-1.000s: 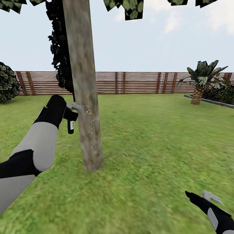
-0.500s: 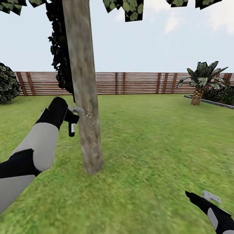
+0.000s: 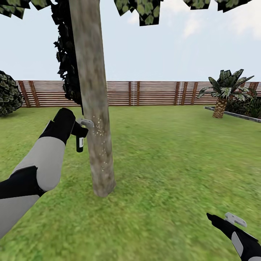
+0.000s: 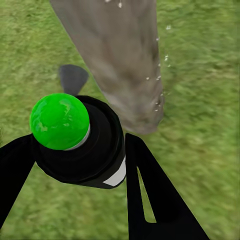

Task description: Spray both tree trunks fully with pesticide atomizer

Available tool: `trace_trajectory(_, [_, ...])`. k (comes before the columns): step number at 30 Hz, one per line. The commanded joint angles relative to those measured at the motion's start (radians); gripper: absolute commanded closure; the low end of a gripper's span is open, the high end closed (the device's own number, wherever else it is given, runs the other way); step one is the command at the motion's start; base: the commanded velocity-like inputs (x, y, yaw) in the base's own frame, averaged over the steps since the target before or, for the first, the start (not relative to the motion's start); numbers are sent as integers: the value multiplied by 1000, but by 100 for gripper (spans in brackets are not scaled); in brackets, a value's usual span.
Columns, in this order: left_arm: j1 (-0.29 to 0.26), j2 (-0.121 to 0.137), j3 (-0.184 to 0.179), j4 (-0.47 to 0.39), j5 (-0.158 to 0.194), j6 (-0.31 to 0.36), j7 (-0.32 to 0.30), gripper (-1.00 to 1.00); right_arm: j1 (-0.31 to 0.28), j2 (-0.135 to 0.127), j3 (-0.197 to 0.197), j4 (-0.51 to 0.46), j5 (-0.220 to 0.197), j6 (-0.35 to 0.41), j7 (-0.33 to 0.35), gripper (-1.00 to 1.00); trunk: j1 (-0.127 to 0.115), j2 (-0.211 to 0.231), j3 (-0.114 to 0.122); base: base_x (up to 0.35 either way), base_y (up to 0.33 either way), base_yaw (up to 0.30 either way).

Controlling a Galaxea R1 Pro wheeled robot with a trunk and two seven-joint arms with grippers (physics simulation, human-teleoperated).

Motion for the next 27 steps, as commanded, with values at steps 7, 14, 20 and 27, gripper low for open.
trace_trajectory(7, [0, 24, -1, -1, 0, 0, 0, 100, 0, 0, 0, 0, 0, 0, 0, -100, 0, 0, -2, 0, 0, 0])
trace_trajectory(14, [1, 29, -1, 0, 0, -2, 1, 100, 0, 1, 0, 0, -1, 0, 0, -100, 0, 0, -7, -76, 0, 0])
trace_trajectory(20, [4, 40, -1, 2, 0, -4, 1, 100, 0, 1, 0, 0, 0, 0, 0, -100, 0, 0, -7, -324, 0, 0])
trace_trajectory(27, [104, 71, 2, 8, 8, -33, 5, 100, 0, 1, 0, 0, 0, 0, -2, -100, 0, 0, -7, -86, 0, 0])
